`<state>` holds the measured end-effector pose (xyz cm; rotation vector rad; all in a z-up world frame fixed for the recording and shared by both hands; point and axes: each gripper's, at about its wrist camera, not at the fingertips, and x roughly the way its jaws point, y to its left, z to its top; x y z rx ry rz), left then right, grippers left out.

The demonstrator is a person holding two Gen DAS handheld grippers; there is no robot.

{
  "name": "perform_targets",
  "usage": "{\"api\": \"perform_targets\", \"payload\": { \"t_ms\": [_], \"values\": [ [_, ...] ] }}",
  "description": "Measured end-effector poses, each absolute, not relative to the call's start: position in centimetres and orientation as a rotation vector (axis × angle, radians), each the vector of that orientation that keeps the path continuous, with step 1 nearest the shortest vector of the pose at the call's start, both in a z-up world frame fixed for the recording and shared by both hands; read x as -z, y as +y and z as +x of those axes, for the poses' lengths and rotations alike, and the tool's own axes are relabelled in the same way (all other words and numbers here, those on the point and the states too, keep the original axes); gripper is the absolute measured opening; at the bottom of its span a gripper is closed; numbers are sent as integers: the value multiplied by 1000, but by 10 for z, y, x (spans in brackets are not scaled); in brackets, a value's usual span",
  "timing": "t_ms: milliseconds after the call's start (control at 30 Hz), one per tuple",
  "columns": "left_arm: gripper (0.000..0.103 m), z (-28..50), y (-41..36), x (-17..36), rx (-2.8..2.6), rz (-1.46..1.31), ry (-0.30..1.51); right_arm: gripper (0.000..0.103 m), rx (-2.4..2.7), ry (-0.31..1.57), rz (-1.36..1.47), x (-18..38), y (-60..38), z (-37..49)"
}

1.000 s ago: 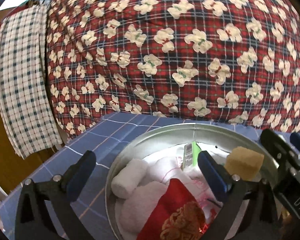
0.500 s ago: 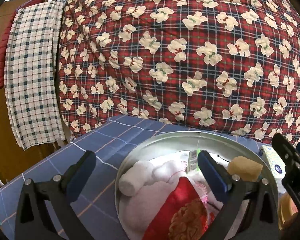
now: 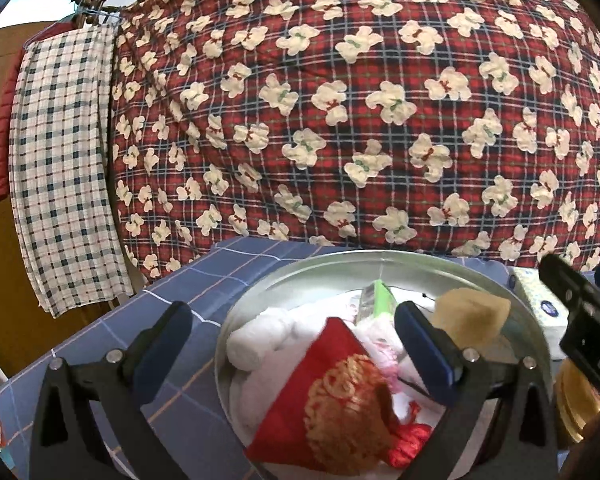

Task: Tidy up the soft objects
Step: 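Move both open grippers to the clear cotton swab pack on the table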

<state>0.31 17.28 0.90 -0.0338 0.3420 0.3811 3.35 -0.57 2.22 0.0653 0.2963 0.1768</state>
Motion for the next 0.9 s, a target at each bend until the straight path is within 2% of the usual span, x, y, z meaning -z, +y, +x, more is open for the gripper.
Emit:
{"api": "perform_targets", "payload": {
  "t_ms": [367, 900],
  "values": [
    [102, -5, 132, -11, -295, -26, 336, 90, -91, 331, 54, -19, -62, 18],
    [100, 3, 19, -15, -20, 2, 382, 90, 80, 377, 42, -18, -172, 17]
  ]
}}
